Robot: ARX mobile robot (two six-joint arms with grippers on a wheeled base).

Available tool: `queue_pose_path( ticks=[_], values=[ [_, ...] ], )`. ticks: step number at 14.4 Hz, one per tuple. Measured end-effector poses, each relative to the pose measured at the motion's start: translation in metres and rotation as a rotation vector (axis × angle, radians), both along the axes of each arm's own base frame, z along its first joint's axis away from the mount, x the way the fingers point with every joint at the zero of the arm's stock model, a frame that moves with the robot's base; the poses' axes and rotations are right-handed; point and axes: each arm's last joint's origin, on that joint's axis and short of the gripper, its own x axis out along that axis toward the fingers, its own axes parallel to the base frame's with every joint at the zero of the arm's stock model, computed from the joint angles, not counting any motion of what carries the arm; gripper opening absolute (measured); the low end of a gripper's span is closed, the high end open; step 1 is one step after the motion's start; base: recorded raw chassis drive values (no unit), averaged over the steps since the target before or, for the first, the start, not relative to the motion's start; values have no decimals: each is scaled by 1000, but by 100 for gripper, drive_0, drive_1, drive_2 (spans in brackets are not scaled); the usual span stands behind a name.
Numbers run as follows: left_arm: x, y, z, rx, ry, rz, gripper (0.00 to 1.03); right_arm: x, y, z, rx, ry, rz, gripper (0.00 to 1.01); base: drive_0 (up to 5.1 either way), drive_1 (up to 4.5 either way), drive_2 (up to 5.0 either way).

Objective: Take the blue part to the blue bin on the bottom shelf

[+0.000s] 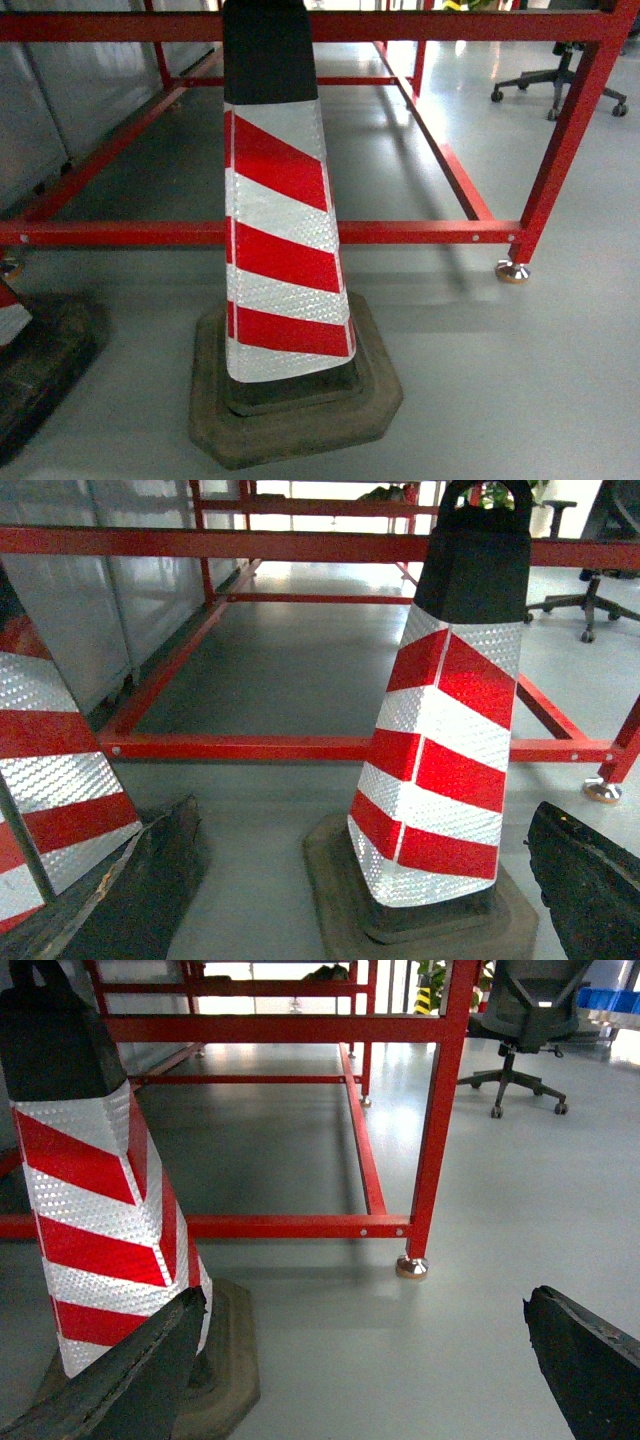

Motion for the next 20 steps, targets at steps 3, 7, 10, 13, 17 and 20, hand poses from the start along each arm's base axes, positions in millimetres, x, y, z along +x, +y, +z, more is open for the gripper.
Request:
queue_pose_path(
  ticks=[3,7,10,13,17,20],
  values=[
    [0,0,0,0,0,0,98,0,0,0,0,0,0,98,0,0,0],
    [0,0,0,0,0,0,98,0,0,0,0,0,0,98,0,0,0],
    [0,0,0,0,0,0,98,0,0,0,0,0,0,98,0,0,0],
    [0,0,0,0,0,0,98,0,0,0,0,0,0,98,0,0,0],
    [0,0,0,0,0,0,98,0,0,0,0,0,0,98,0,0,0],
    [0,0,0,0,0,0,98,0,0,0,0,0,0,98,0,0,0]
  ],
)
